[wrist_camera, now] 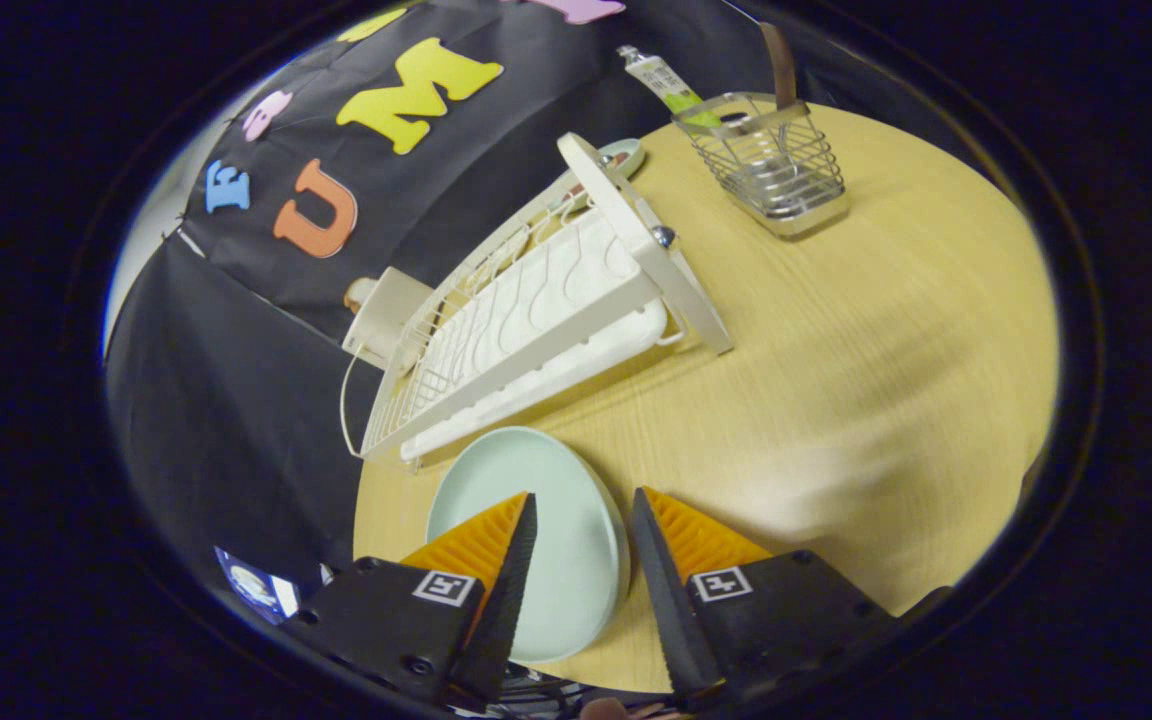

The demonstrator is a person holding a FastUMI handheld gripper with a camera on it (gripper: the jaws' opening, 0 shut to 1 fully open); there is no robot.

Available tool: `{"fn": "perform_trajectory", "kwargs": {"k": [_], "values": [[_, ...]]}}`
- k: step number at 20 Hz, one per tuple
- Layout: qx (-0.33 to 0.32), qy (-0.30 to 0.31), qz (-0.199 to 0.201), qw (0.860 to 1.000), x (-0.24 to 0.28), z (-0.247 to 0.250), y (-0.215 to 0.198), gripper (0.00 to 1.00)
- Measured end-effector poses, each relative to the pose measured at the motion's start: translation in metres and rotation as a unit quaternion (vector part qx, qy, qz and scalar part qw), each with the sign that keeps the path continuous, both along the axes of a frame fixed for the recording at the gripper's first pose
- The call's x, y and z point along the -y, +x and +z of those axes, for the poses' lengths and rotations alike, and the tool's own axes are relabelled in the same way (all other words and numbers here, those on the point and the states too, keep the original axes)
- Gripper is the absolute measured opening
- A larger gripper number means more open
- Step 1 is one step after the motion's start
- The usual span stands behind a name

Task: Take the plate from the dish rack, then take the spoon from the basket and place it into the plate.

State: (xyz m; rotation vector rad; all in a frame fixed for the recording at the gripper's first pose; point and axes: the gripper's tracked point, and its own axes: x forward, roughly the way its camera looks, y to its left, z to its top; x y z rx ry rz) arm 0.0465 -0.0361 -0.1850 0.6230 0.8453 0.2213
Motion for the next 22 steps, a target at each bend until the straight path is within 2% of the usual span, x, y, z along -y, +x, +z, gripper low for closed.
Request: {"fn": "perform_trajectory", "kwargs": {"k": [3,5,7,8,13,18,22], "values": [[0.102,-0.100,-0.032,0.989,0.035,0.030,0.000,0.86],[0.185,-0.168,-0.065,0.966,0.061,0.057,0.000,1.00],[0.243,-0.216,-0.106,0.940,0.086,0.078,-0.003,1.00],[0.259,-0.223,-0.119,0.932,0.095,0.084,-0.006,1.00],[0.289,-0.238,-0.173,0.911,0.154,0.089,-0.001,1.00],[0.309,-0.255,-0.175,0.899,0.208,0.099,0.040,1.00],[0.314,-0.256,-0.153,0.901,0.231,0.100,0.092,1.00]]}}
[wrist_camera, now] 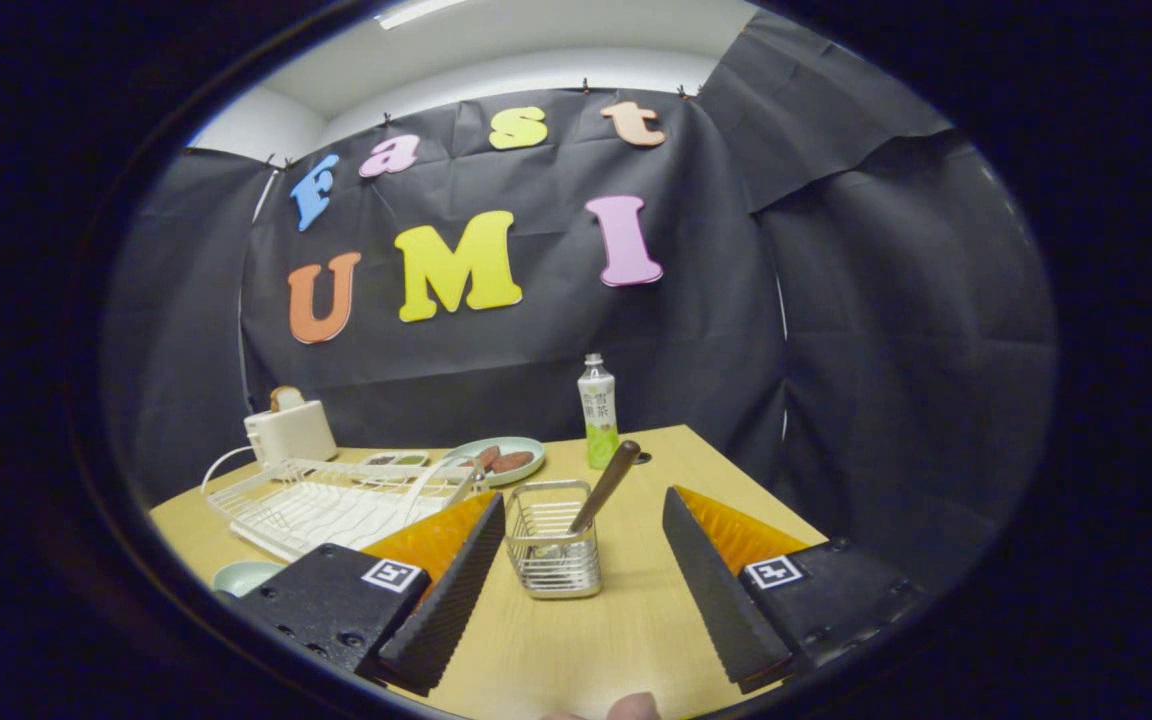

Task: Take the plate from the dish rack, then take the spoon from the basket and place it into the plate.

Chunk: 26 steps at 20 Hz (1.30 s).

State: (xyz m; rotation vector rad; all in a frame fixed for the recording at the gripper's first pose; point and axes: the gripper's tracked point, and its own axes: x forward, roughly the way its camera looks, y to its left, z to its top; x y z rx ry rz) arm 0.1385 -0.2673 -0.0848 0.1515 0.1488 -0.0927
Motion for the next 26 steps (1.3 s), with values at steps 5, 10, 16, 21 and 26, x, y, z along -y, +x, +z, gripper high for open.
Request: {"fn": "perform_trajectory", "kwargs": {"k": [5,10,16,21,26], "values": [[-0.029,0.025,0.031,0.999,0.005,-0.018,0.053,1.00],[-0.023,0.042,0.052,0.997,0.000,-0.016,0.070,0.78],[-0.037,0.042,0.056,0.997,0.000,-0.020,0.072,0.36],[-0.050,0.053,0.084,0.994,-0.016,-0.012,0.070,0.19],[-0.042,0.040,0.064,0.996,-0.013,0.010,0.064,0.11]]}}
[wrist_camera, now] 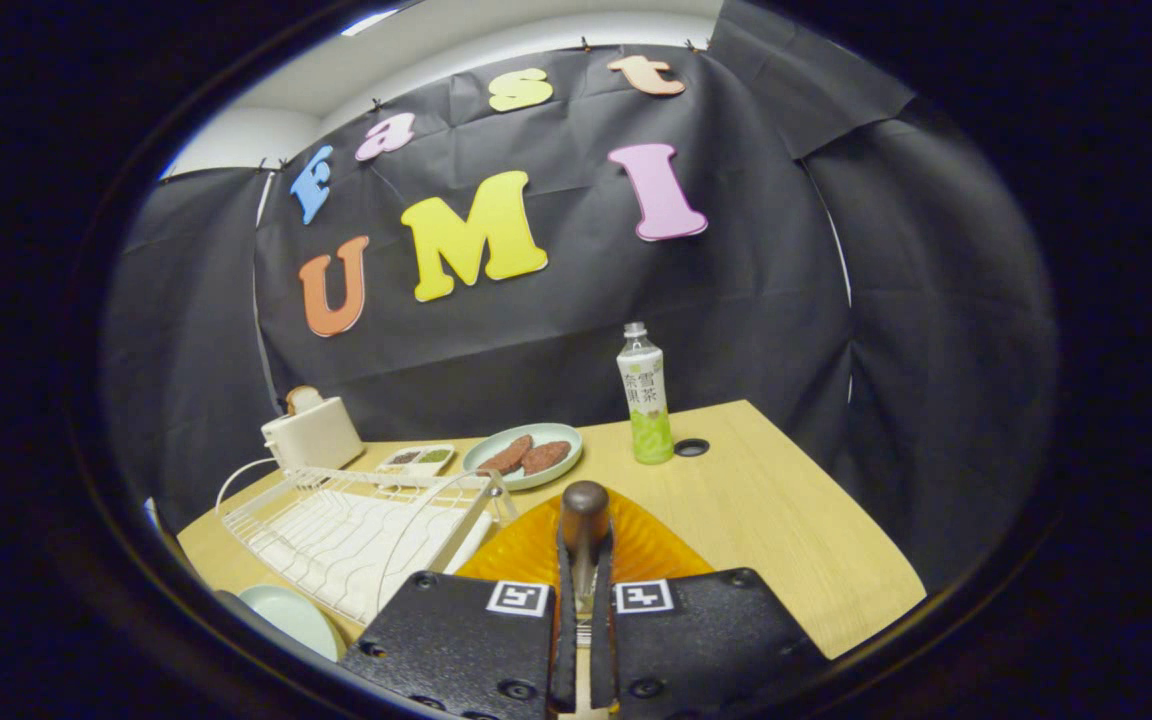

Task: Take the plate from the dish rack, then take the spoon from the basket and place it into the plate.

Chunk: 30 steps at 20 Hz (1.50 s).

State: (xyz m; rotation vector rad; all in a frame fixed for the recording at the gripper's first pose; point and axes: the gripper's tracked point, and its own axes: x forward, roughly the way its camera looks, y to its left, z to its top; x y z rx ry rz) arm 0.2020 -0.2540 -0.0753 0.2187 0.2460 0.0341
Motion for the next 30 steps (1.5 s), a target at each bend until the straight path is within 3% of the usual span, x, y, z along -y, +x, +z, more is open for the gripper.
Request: {"fn": "perform_trajectory", "kwargs": {"k": [6,8,12,21,30], "values": [[0.069,-0.035,-0.066,0.995,0.017,0.077,-0.029,0.10],[0.082,-0.041,-0.066,0.994,0.004,0.100,-0.048,0.10],[0.083,-0.019,-0.028,0.996,-0.052,0.124,-0.087,0.10],[0.066,0.009,0.066,0.996,-0.198,0.073,-0.140,0.10],[0.010,0.057,0.098,0.994,-0.290,-0.010,-0.140,0.10]]}}
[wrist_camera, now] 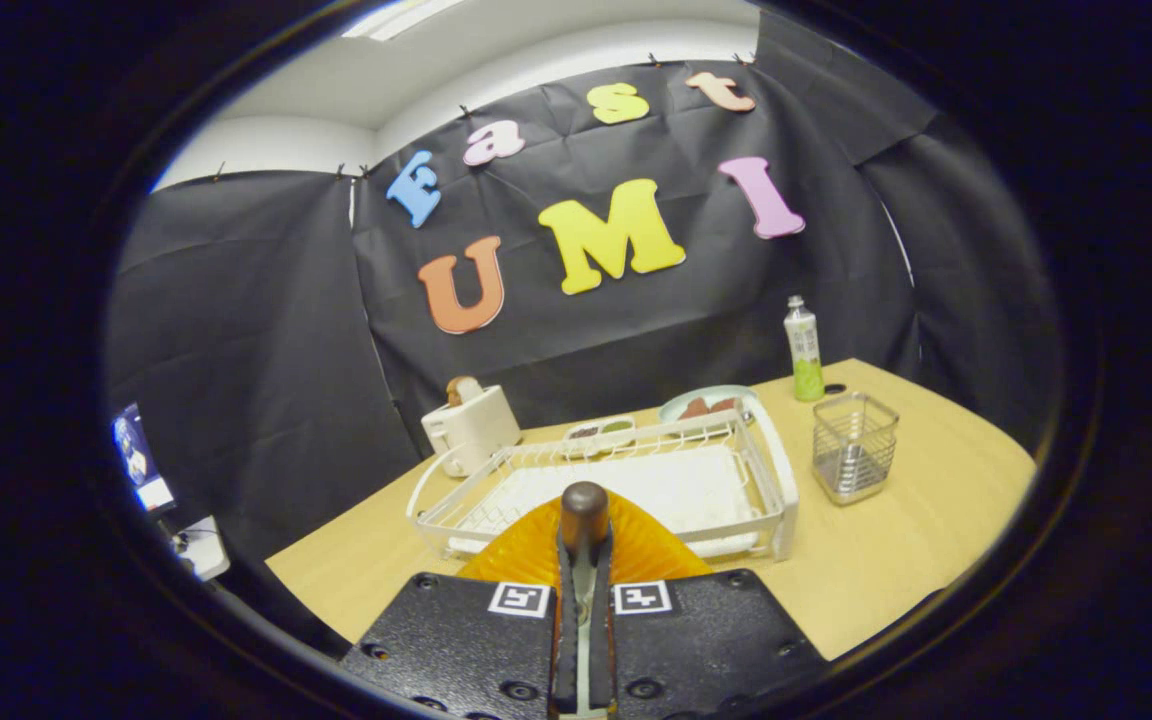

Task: Take the plate from the dish rack, then take the spoon from the basket and place it into the plate.

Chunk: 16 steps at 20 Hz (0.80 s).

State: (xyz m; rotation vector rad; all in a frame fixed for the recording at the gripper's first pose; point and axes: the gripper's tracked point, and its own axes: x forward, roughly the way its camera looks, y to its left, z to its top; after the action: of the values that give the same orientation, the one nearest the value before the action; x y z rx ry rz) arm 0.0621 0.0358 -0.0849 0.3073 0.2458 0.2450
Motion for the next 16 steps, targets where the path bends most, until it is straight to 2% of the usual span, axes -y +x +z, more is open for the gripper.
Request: {"fn": "perform_trajectory", "kwargs": {"k": [6,10,12,13,14,15,16], "values": [[-0.028,0.025,-0.002,0.999,-0.011,-0.025,0.001,0.11],[-0.044,0.024,0.026,0.998,-0.022,-0.035,0.000,0.16],[-0.046,0.009,0.023,0.999,-0.017,-0.037,0.001,0.20],[-0.044,0.003,0.022,0.999,-0.012,-0.034,0.000,0.34],[-0.040,0.000,0.018,0.999,-0.006,-0.031,0.001,0.43],[-0.036,-0.005,0.010,0.999,0.003,-0.028,0.001,0.60],[-0.030,-0.008,0.000,1.000,0.013,-0.022,0.002,0.65]]}}
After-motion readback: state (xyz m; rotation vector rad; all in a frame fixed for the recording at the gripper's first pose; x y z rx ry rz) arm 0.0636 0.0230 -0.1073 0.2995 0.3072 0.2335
